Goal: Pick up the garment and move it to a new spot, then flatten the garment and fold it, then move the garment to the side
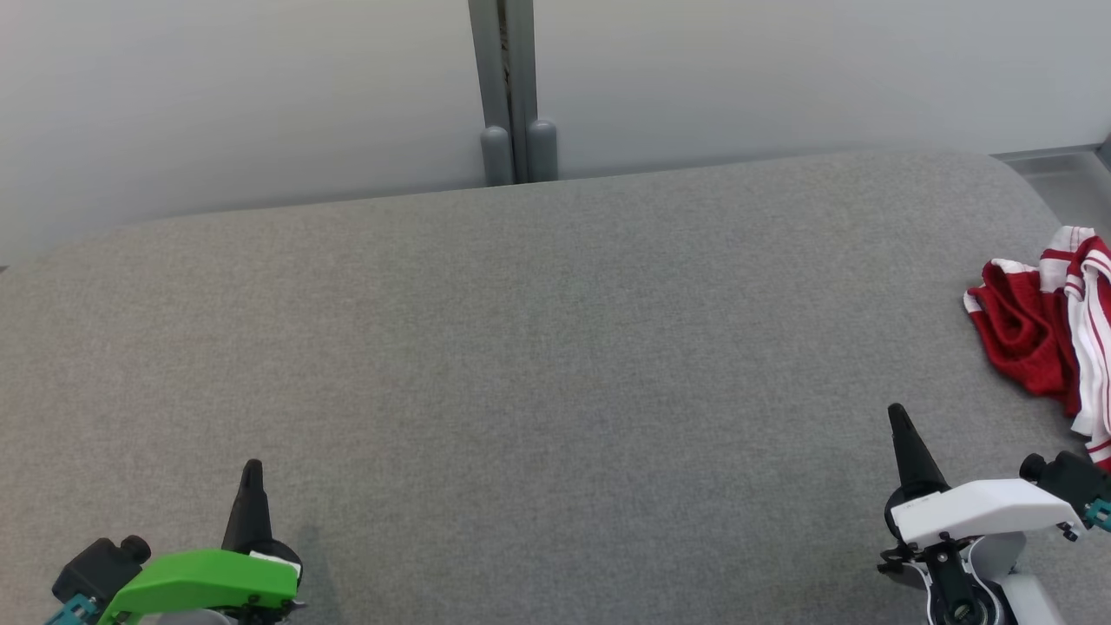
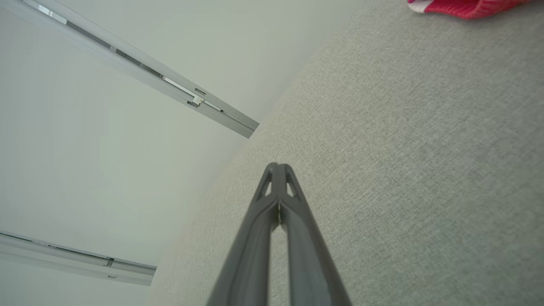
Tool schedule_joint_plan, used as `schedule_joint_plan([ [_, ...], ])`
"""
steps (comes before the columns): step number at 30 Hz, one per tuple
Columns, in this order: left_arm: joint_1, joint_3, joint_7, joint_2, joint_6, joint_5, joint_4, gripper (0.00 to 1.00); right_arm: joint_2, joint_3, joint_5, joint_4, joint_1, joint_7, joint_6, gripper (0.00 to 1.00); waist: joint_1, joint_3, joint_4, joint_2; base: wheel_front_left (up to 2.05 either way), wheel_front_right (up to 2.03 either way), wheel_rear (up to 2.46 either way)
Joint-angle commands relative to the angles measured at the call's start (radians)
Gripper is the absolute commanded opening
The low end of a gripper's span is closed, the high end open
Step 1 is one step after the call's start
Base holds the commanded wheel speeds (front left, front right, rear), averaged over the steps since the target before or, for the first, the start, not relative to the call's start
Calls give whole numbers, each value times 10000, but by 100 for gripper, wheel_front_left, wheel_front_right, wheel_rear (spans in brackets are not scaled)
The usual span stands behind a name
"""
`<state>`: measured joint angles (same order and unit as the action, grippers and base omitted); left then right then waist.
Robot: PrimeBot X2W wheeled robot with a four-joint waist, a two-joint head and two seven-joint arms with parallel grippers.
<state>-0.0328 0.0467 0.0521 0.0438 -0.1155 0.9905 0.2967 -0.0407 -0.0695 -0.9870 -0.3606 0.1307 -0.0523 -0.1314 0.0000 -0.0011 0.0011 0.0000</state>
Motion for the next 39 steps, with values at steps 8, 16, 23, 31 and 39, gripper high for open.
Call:
schedule_joint_plan([
  [8, -356, 145, -273, 65, -80, 1025, -198, 0, -74, -95, -1044, 315, -29, 284, 7, 0, 0, 5, -1, 0, 0, 0, 0],
  [16, -429, 234, -498, 71, -86, 1830, -251, 0, -83, -154, -1853, 453, -64, 505, 7, 0, 0, 9, -2, 0, 0, 0, 0],
  [23, -500, 308, -675, 74, -95, 2502, -293, 0, -88, -200, -2525, 568, -86, 687, 7, 0, 0, 13, -3, 0, 0, 0, 0],
  [31, -551, 376, -858, 78, -111, 3187, -337, 0, -93, -252, -3222, 689, -121, 878, 8, 0, 0, 18, -4, 0, 0, 0, 0],
  [39, -628, 443, -1045, 83, -129, 3846, -380, 0, -98, -300, -3881, 803, -154, 1049, 9, 0, 0, 23, -6, 0, 0, 0, 0],
])
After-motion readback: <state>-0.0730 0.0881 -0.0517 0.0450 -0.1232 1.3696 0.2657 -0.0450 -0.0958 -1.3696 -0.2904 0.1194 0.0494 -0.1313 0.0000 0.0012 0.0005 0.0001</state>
